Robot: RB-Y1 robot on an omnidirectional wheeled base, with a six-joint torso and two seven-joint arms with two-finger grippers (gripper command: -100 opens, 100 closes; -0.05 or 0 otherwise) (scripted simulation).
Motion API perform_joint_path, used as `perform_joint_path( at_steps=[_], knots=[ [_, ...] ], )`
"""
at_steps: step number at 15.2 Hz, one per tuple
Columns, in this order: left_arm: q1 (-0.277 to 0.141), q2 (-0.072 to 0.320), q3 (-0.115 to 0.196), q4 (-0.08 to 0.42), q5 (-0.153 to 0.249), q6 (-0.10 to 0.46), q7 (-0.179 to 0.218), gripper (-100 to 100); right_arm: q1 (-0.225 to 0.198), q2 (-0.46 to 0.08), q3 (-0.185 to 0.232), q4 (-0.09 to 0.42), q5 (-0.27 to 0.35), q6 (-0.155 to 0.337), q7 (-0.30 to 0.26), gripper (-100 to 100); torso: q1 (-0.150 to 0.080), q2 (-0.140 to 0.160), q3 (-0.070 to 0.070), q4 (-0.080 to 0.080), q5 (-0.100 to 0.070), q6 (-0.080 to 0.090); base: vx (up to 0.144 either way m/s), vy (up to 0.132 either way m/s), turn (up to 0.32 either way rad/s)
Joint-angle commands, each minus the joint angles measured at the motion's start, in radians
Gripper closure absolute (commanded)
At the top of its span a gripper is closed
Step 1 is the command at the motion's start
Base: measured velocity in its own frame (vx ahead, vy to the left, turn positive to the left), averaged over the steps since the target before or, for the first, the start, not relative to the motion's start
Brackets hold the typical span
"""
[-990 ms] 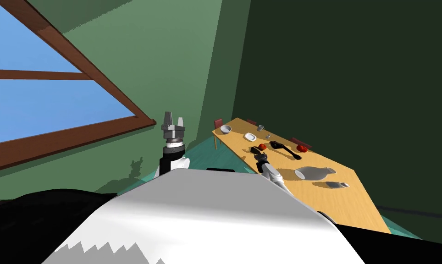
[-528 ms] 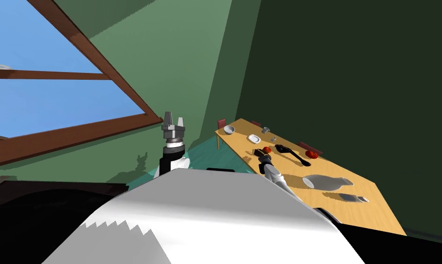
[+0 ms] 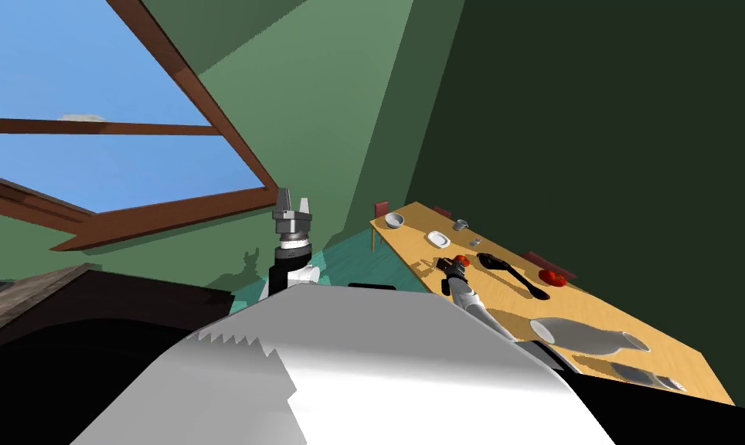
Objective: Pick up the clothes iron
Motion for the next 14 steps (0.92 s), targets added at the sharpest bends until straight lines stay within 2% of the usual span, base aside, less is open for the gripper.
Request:
perform_joint_path(
  at_steps=[1,5,6,7,8,9,10,12,13,14],
  knots=[
    [0.0,0.0,0.0,0.0,0.0,0.0,0.0,0,-0.005,-0.004,0.005,0.024,0.031,0.018,0.006,-100,0.0,0.0,0.0,0.0,0.0,0.0,0.009,0.012,0.111],
    [0.0,0.0,0.0,0.0,0.0,0.0,0.0,0,-0.026,-0.017,0.013,0.099,0.103,0.058,0.034,-100,0.0,0.0,0.0,0.0,0.0,0.0,0.006,0.011,0.151],
    [0.0,0.0,0.0,0.0,0.0,0.0,0.0,0,-0.026,-0.015,0.013,0.089,0.092,0.046,0.017,-100,-0.001,0.001,0.0,0.0,0.0,0.0,0.003,0.001,0.042],
    [0.0,0.0,0.0,0.0,0.0,0.0,0.0,0,0.022,0.005,-0.035,0.076,0.113,0.057,-0.006,-100,-0.001,0.001,0.0,0.0,0.0,0.001,0.001,-0.007,0.322],
    [0.0,0.0,0.0,0.0,0.0,0.0,0.0,0,0.03,0.005,-0.035,0.076,0.113,0.057,-0.006,-100,-0.001,0.001,0.001,0.0,0.0,0.0,-0.002,-0.025,0.399],
    [0.0,0.0,0.0,0.0,0.0,0.0,0.0,0,0.054,0.026,-0.07,0.056,0.128,0.064,-0.028,-100,-0.002,0.001,0.001,0.0,-0.001,0.0,-0.005,-0.044,0.41],
    [0.0,0.0,0.0,0.0,0.0,0.0,0.0,0,0.071,0.026,-0.084,0.056,0.128,0.064,-0.028,-100,-0.003,0.002,0.001,0.0,-0.001,0.0,-0.004,-0.048,0.531],
    [0.0,0.0,0.0,0.0,0.0,0.0,0.0,0,0.089,0.026,-0.084,0.056,0.128,0.064,-0.028,-100,-0.004,0.001,0.001,0.0,-0.002,0.0,0.001,-0.033,0.161],
    [0.0,0.0,0.0,0.0,0.0,0.0,0.0,0,0.123,0.047,-0.129,0.036,0.142,0.071,-0.05,-100,-0.005,0.002,0.0,-0.001,-0.002,0.002,-0.003,-0.01,0.277],
    [0.0,0.0,0.0,0.0,0.0,0.0,0.0,0,0.147,0.047,-0.134,0.036,0.142,0.071,-0.05,-100,-0.004,0.002,0.0,-0.001,-0.002,0.001,-0.009,-0.016,0.363]
  ],
)
